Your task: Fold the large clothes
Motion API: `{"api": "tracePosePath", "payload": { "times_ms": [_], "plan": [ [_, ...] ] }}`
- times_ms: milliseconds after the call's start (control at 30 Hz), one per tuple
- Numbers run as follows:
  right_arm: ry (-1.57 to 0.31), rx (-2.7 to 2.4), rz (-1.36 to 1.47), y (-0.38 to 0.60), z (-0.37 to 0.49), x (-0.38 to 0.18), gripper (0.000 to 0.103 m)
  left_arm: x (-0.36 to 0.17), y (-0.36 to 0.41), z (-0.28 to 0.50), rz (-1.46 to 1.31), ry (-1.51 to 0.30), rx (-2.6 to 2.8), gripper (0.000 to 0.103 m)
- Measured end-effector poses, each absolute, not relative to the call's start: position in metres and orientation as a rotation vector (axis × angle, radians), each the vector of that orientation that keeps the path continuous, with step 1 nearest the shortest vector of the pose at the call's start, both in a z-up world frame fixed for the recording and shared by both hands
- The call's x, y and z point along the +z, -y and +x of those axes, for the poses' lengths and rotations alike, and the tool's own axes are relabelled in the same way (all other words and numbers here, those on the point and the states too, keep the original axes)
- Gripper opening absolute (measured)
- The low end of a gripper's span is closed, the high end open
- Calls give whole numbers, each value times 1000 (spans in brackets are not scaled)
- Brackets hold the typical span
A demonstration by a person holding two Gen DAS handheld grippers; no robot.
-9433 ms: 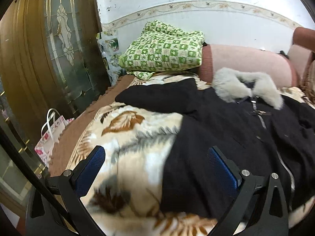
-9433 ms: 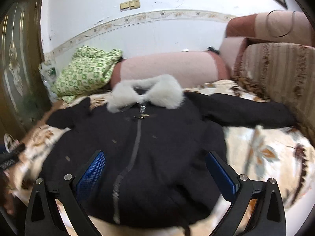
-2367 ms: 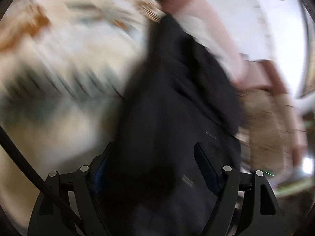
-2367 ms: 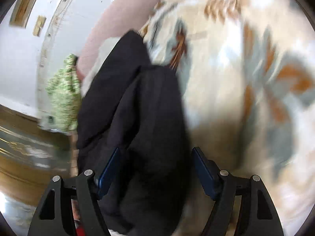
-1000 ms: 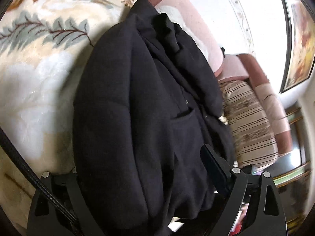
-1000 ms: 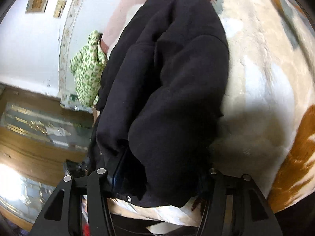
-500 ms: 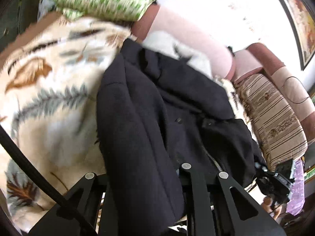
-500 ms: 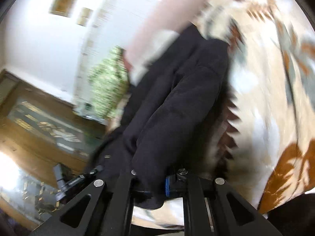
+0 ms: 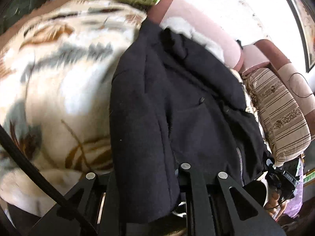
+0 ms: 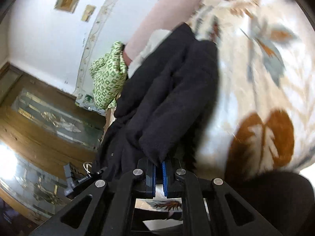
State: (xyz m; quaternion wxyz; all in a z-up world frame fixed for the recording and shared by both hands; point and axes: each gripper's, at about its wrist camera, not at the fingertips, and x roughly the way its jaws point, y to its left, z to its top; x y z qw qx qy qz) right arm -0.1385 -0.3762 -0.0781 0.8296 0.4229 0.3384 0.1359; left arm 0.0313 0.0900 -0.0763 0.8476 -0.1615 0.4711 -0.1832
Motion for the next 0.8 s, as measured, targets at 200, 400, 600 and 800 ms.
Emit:
{"api": "tracePosePath", "payload": {
  "times_ms": [200,400,600,800],
  "plan": [
    [-665,327,806,366,-98,-16,7,-11,-75,59,-291,-844,-386,15],
    [-587,276,698,365,-31,45,7,42,-56,140,-279,-775,-292,15],
    [-581,151,603,371,64,75,7,57,-35,249,-292,-827,-172,15],
    [-646,-52,475,377,188,78,6,23,-13,352,-299,-937,-43,15]
  ]
}}
